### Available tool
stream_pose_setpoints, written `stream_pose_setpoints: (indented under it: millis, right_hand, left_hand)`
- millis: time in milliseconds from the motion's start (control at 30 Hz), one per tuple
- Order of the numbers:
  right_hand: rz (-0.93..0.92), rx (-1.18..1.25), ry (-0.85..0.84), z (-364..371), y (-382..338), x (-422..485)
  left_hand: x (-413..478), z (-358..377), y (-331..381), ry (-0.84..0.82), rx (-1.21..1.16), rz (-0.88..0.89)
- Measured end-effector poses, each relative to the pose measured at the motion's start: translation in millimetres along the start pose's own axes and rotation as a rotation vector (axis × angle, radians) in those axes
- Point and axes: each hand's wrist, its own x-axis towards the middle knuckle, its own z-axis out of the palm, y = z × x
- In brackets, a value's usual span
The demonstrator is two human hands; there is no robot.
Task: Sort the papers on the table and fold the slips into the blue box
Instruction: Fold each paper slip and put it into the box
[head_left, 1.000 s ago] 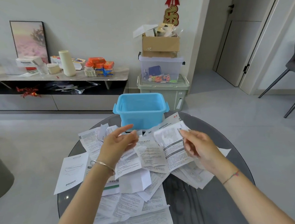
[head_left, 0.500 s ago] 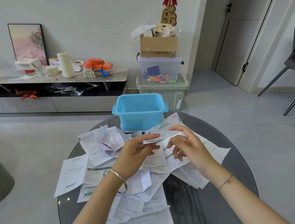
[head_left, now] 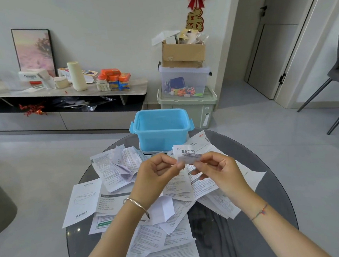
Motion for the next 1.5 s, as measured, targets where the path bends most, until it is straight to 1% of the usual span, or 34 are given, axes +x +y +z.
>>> stream_pose_setpoints:
  millis: [133,267,333,467,567,700,833,967,1033,1133,1200,1300,1400,1433,1500]
  right_hand:
    - [0.009,0.041,0.048,6.0,1.6,-1.4]
    - [0.038,0.080,0.067,9.5,2.3,-2.6]
    - [0.038,0.077,0.061,10.1,2.7,-2.2]
    - [0.031,0.036,0.021,12.2,5.7,-2.1]
    - [0.040,0.009,0.003,13.8,8.2,-2.0]
    - [0.042,0.001,0.002,14.9,9.1,-1.2]
    - [0.037,0.001,0.019,14.7,10.7,-2.3]
    - [0.071,0.009,0.027,14.9,9.7,-1.6]
    - [0.103,-0.045,-0.030,12.1,8.9,-0.8]
    - [0.112,-0.181,-0.164,10.6,9.5,-2.8]
    - [0.071,-0.212,-0.146,12.2,10.8,-3.9]
    - [0.018,-0.239,-0.098,17.0,13.5,-4.1]
    - [-0.011,-0.236,-0.063,21.0,17.0,-3.9]
    - [-0.021,-0.230,-0.040,21.9,17.9,-4.2]
    - [-0.044,-0.213,0.001,23.9,18.9,-5.1]
  left_hand:
    - [-2.2,9.8,-0.9,0.094,-0.075,0.006]
    - [-4.1,18.2,-2.3,0.120,-0.161,-0.024]
    - [-2.7,16.8,-4.8,0.105,-0.139,-0.041]
    - [-0.1,12.6,-9.0,-0.015,-0.051,-0.031]
    - [-2.0,15.2,-7.3,0.016,-0.099,-0.035]
    - [-3.0,15.2,-4.2,0.073,-0.106,0.005]
    - [-4.3,16.9,-4.7,0.056,-0.063,0.040]
    - [-3.2,15.7,-5.8,0.056,-0.064,0.021]
    - [-1.4,14.6,-6.7,0.044,-0.060,0.019]
    - [-2.4,14.3,-6.3,0.020,-0.084,0.008]
    - [-3.3,14.9,-5.6,0.019,-0.082,-0.005]
    - [-1.3,14.8,-9.0,0.067,-0.081,-0.033]
    - [-0.2,17.6,-12.0,0.086,-0.102,-0.118]
    - [-1.4,19.8,-11.9,0.085,-0.083,-0.140]
    - [-4.1,23.4,-13.7,0.065,0.007,-0.130]
